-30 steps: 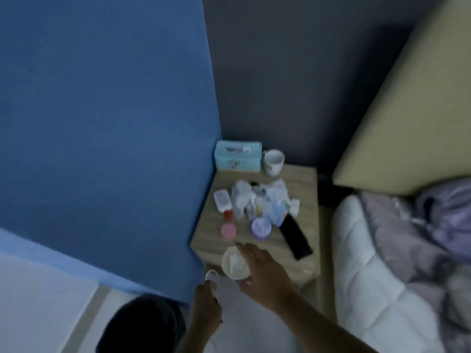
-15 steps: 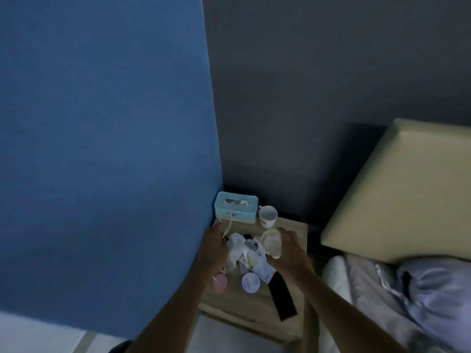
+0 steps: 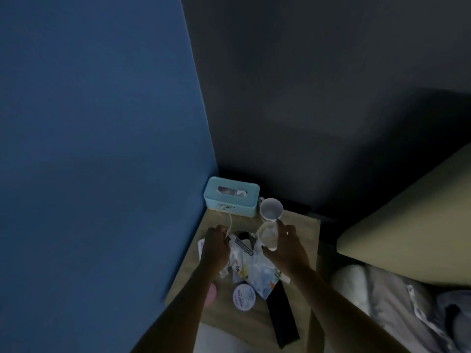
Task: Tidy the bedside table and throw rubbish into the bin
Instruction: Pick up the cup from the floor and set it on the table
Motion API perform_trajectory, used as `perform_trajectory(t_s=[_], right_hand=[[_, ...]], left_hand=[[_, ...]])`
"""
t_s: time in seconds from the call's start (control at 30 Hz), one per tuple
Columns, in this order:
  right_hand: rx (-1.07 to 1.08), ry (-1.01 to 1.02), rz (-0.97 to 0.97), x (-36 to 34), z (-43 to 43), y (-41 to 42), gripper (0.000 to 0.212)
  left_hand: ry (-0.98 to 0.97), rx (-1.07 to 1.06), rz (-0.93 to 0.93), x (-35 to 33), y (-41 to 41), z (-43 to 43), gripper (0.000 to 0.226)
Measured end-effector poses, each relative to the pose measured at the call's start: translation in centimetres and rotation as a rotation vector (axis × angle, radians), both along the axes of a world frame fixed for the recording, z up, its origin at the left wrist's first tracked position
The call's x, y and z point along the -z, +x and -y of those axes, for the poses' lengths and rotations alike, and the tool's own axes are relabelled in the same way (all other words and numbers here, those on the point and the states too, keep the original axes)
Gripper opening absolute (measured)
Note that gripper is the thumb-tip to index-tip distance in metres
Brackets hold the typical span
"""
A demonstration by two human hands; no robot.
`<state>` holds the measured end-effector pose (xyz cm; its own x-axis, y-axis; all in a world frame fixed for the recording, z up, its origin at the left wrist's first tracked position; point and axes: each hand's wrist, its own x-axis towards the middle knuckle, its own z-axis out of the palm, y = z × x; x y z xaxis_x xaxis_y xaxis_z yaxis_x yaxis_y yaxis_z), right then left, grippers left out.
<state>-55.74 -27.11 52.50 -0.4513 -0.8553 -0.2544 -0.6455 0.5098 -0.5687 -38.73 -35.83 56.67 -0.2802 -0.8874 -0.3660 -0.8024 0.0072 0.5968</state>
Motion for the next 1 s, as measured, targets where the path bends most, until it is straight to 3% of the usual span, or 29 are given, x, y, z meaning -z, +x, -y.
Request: perform_trajectory(t_s=[0.33,0.63,0.87,1.0], right_hand=[[-0.069,0.119,-0.077,5.3,1.4,-1.5,0.095],[-0.161,0.15,-0.039,5.8,0.4,-1.0,0.093],[-0.212,0.163,-0.113,3.6,-2.4,1.0,0.066],[-0.242,0.168,-0.121,2.2,-4.0,2.2,0.067]], left_hand=[[0.144,-0.075,0.001,6.4,-0.6,-0.5,0.024],[0.154,-0.1,0.006,7.5,0.2,-1.3,0.036],[0.04,-0.04,0.051,5.7,3.6,-4.3,0.021],[0.096,-0.07,0.008,4.4,6.2,-7.0,0.019]])
